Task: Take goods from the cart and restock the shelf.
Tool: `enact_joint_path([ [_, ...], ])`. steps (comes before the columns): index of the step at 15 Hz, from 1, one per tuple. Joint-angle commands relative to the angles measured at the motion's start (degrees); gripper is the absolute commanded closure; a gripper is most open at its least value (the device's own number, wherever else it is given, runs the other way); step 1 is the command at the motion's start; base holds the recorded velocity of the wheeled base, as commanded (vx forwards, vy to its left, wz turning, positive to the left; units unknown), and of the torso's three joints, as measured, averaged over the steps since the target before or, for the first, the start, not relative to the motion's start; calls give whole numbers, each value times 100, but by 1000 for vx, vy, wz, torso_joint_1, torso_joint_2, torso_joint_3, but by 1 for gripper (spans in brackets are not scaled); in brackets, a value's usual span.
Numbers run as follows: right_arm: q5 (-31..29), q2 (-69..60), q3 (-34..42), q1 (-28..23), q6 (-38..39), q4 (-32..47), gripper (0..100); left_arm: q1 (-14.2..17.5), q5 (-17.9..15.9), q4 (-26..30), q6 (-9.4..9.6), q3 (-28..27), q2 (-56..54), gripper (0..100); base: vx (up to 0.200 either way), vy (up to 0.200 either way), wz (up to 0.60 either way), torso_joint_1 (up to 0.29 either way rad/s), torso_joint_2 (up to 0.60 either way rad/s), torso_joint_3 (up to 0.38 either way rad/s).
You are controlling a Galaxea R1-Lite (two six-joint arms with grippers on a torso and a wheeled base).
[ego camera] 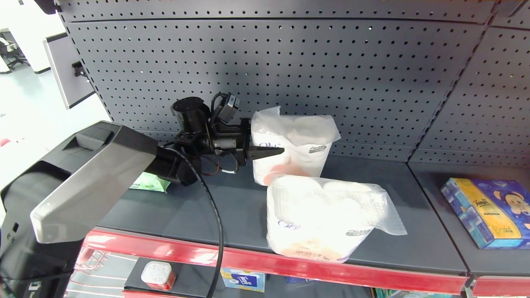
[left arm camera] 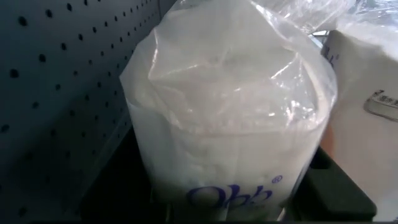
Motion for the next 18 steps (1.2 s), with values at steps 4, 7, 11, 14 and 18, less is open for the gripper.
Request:
enact_joint_path([
  [4, 3, 17, 11, 3, -3, -2, 0, -169, -30, 2, -263, -275, 250, 100, 0, 0, 0, 0, 0, 0],
  [7, 3, 25, -7, 3, -3, 7, 0, -266, -48, 20, -395, -292, 320, 100, 0, 0, 0, 0, 0, 0],
  [11, -6, 17, 2, 3, -3, 7, 0, -292, -66, 2, -597, -591, 505, 100, 0, 0, 0, 0, 0, 0],
  [14, -6, 25, 11, 3, -3, 7, 0, -336, -74, 29, -632, -837, 636, 100, 0, 0, 0, 0, 0, 0],
  [18, -6, 17, 37, 3, -3, 7, 0, -345, -66, 2, -764, -837, 654, 100, 0, 0, 0, 0, 0, 0],
])
